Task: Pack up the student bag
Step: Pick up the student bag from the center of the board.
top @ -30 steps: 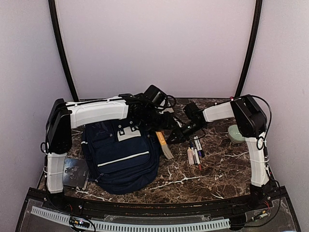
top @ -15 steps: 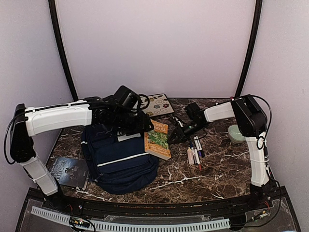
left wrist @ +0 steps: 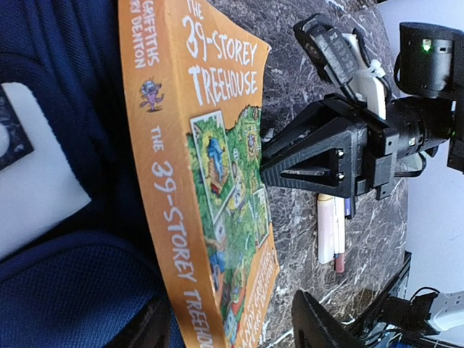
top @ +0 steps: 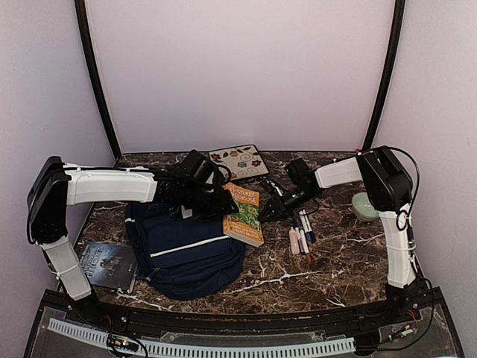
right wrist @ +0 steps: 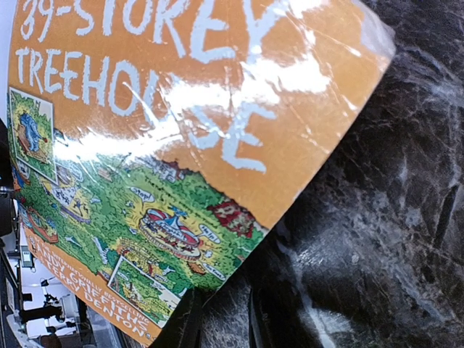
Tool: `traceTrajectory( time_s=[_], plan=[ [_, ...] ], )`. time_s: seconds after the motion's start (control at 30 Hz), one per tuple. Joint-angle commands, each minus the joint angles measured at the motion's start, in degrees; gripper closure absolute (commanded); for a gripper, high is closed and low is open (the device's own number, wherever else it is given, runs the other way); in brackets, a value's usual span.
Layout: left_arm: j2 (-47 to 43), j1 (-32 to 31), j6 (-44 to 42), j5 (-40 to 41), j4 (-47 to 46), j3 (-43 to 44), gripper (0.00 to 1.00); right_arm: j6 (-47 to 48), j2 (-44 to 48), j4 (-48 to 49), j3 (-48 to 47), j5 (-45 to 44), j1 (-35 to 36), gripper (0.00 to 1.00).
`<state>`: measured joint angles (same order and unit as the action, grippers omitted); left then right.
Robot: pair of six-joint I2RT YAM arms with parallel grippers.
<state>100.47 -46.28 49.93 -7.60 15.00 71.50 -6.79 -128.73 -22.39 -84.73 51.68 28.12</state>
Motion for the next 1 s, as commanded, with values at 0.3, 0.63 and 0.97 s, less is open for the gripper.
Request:
traceTrajectory(
  time_s=[0.3,0.63,0.97],
  plan=[
    [3.84,0.31,2.27,-2.18,-4.54,1.49,0.6,1.31,-1.27,-1.64,1.45,-4.35,0.45,0.75],
    [-2.89,1.19,1.67,-3.04,-6.06,0.65,0.91,5.53,13.14,-4.18,7.24,-6.96,-1.48,0.73],
    [-14.04,1.19,-13.46,-9.01,-27.29,-4.72,1.0,11.56,33.41,-3.94,10.12,-4.12,-8.62,0.43]
  ],
)
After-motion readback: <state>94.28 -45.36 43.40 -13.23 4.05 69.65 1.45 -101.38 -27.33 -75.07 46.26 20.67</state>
